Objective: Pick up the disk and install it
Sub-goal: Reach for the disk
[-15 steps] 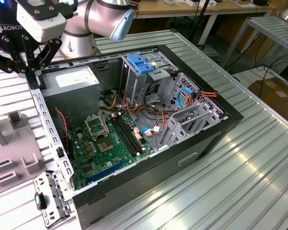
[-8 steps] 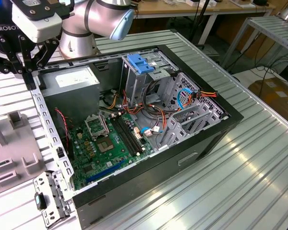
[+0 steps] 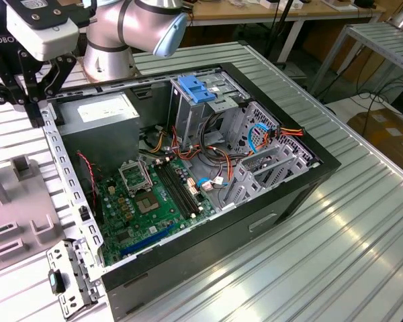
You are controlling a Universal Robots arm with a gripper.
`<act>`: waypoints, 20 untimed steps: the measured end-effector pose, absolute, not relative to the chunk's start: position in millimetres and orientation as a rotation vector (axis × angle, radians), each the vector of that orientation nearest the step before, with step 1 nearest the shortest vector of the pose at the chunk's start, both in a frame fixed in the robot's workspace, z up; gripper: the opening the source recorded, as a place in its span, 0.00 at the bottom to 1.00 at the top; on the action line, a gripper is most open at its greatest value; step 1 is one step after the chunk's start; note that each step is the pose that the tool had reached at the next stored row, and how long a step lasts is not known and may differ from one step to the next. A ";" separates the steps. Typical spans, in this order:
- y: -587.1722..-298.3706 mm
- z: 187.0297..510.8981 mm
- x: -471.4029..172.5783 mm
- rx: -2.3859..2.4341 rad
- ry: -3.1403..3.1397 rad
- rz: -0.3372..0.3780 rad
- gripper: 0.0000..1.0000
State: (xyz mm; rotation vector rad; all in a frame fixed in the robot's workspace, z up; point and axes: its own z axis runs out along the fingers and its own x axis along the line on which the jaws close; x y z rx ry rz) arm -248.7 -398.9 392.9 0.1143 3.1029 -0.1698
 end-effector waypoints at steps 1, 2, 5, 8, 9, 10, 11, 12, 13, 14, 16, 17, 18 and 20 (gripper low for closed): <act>-398.9 392.9 -250.3 0.114 3.103 -0.170 0.11; -398.9 392.9 -251.7 0.114 3.103 -0.170 0.11; -398.9 392.9 -254.5 0.114 3.103 -0.170 0.11; -398.9 392.8 -258.6 0.114 3.103 -0.170 0.11; -398.9 392.8 -259.8 0.114 3.103 -0.170 0.11; -398.9 392.8 -260.7 0.114 3.103 -0.170 0.11; -398.9 392.8 -261.7 0.114 3.103 -0.170 0.11; -399.0 392.8 -262.7 0.114 3.103 -0.170 0.11; -398.9 392.8 -263.9 0.114 3.103 -0.170 0.11; -398.9 392.8 -265.0 0.114 3.103 -0.170 0.11; -398.9 392.8 -267.1 0.114 3.103 -0.170 0.11; -398.9 392.7 -268.7 0.114 3.103 -0.170 0.11; -398.9 392.7 -270.7 0.114 3.103 -0.170 0.11; -398.9 392.7 -273.1 0.114 3.103 -0.170 0.11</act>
